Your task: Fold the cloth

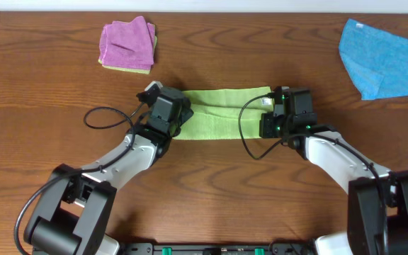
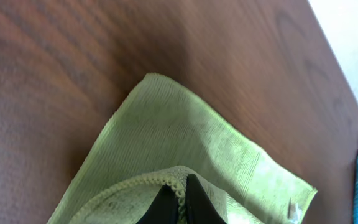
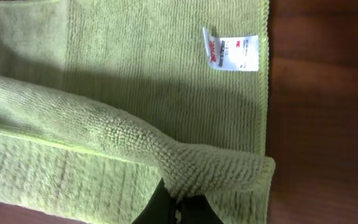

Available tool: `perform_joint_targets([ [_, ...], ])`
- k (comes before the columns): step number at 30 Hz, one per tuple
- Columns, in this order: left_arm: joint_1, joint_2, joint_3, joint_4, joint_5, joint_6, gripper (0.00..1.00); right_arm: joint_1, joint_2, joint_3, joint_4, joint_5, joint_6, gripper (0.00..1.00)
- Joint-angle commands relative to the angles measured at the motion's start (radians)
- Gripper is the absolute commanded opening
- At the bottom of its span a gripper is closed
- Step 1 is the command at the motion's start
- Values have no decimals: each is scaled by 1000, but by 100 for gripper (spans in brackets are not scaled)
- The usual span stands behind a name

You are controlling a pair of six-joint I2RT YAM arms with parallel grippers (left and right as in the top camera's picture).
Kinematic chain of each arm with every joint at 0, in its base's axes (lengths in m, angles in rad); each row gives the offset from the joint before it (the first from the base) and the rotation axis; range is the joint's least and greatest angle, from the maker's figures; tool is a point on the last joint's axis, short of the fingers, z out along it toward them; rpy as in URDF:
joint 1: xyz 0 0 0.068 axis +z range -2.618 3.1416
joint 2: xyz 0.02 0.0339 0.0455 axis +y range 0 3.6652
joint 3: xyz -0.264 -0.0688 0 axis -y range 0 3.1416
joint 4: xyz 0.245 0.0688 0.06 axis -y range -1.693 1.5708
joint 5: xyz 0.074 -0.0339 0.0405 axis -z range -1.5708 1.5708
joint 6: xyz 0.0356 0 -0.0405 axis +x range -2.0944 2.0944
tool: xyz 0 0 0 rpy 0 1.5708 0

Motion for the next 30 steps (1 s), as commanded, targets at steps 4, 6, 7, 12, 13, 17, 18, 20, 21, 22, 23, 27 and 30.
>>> perform_joint_targets([
  [4, 43, 17, 16, 71, -6, 35, 6, 6, 52, 8, 70, 44, -14, 1],
  [6, 44, 31, 21, 89, 2, 34, 6, 6, 58, 8, 76, 45, -14, 1],
  [7, 44, 42, 25, 97, 11, 31, 6, 6, 61, 8, 77, 45, -14, 1],
  [12, 39, 89, 50, 101, 42, 31, 6, 5, 63, 8, 108, 53, -18, 1],
  [13, 39, 96, 53, 104, 48, 30, 6, 5, 63, 8, 121, 53, -18, 1],
  [17, 39, 114, 54, 115, 56, 15, 6, 5, 63, 9, 152, 60, -18, 1],
  [18, 39, 117, 54, 114, 55, 15, 6, 5, 63, 9, 154, 64, -18, 1],
  [20, 39, 121, 54, 114, 55, 15, 6, 5, 66, 9, 155, 79, -18, 1],
  [21, 39, 124, 54, 114, 56, 15, 6, 5, 69, 9, 156, 87, -18, 2],
  [22, 39, 127, 54, 114, 56, 13, 6, 5, 71, 9, 156, 91, -18, 2],
  [23, 39, 129, 54, 114, 56, 8, 6, 5, 76, 9, 159, 93, -18, 9],
  [27, 40, 129, 54, 118, 52, 8, 80, 5, 78, 9, 177, 93, -17, 99],
  [30, 41, 129, 54, 118, 33, 8, 95, 5, 78, 9, 180, 93, -17, 99],
])
